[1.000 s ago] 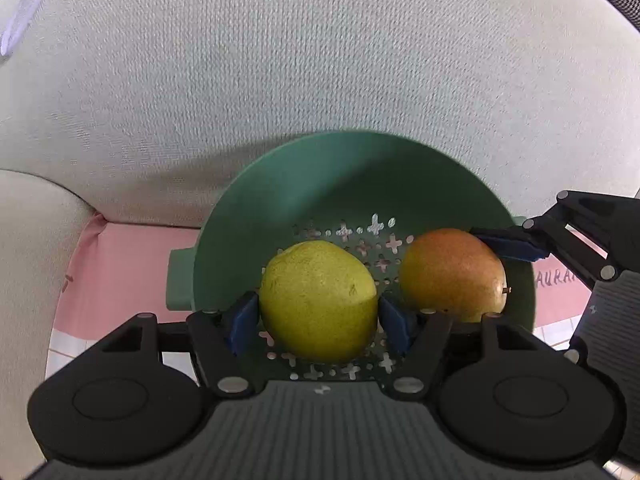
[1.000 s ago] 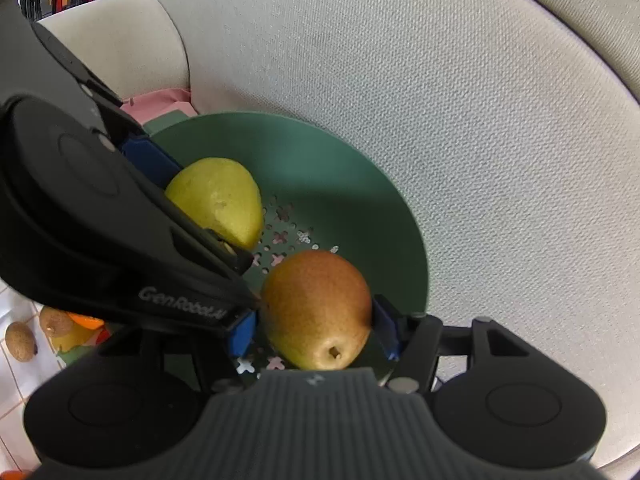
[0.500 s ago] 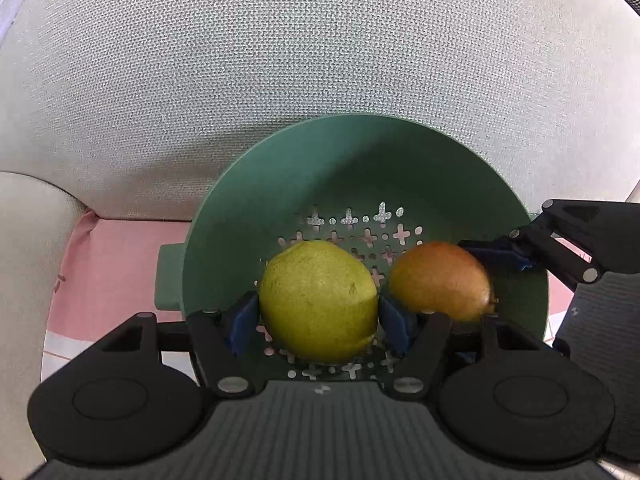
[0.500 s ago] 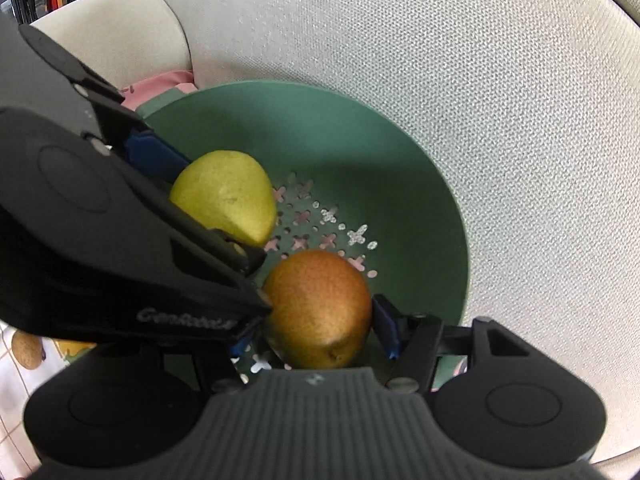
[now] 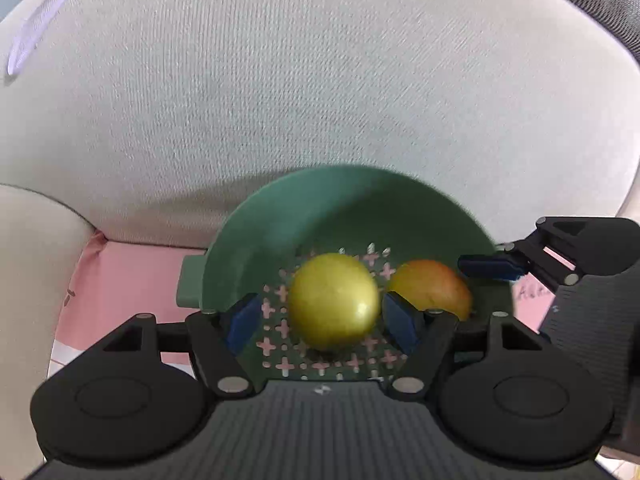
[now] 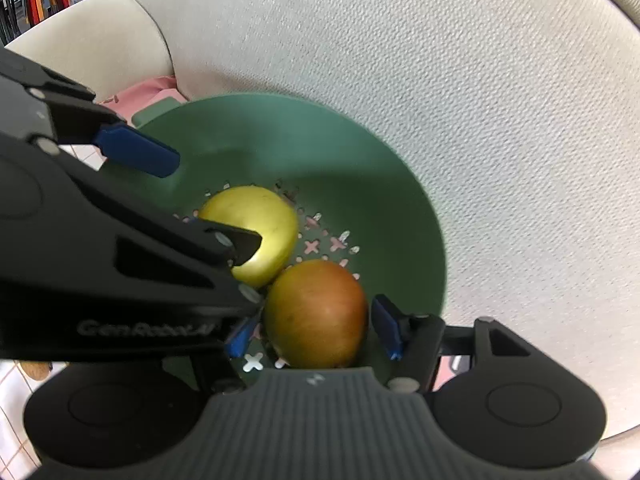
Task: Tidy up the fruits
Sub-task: 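Open both tools, releasing the pears, and lift away from the colander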
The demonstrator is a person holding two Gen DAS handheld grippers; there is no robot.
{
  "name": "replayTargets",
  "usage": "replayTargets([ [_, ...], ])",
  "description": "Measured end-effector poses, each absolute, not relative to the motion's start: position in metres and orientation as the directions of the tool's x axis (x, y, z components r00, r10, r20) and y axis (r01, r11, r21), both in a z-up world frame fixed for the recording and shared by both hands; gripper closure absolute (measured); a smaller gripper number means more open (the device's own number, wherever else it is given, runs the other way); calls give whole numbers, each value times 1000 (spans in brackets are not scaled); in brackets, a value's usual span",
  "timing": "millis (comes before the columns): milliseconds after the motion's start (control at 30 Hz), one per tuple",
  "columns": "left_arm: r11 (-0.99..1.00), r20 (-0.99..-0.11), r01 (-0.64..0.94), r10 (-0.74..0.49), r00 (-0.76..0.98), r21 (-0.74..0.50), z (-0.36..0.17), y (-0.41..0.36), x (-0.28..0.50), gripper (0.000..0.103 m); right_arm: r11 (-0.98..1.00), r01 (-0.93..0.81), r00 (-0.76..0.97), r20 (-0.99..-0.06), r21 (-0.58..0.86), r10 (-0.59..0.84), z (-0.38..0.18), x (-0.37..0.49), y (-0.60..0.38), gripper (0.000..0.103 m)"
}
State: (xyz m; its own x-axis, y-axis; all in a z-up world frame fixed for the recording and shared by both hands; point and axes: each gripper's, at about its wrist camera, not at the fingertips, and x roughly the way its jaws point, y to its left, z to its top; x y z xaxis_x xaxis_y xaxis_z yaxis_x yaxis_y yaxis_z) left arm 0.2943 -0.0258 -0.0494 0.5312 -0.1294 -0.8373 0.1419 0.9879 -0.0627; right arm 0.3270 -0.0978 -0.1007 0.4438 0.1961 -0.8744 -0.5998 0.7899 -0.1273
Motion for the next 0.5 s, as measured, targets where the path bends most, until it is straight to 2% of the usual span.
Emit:
replayTargets([
  [100,988,-814,146,-131,566,-58,-35,-28,284,21,810,-569,486,-854,-146,188,-92,324,-100,28],
  [333,987,-754,158,-132,644,-38,0,-32,254,22,846,-507,574,-797,-163,190,-63,306,-105,27],
  [500,988,-709,149,-132,693,-39,24,-29,224,21,853,-494,597,-780,-171,189,-43,286,-109,23],
])
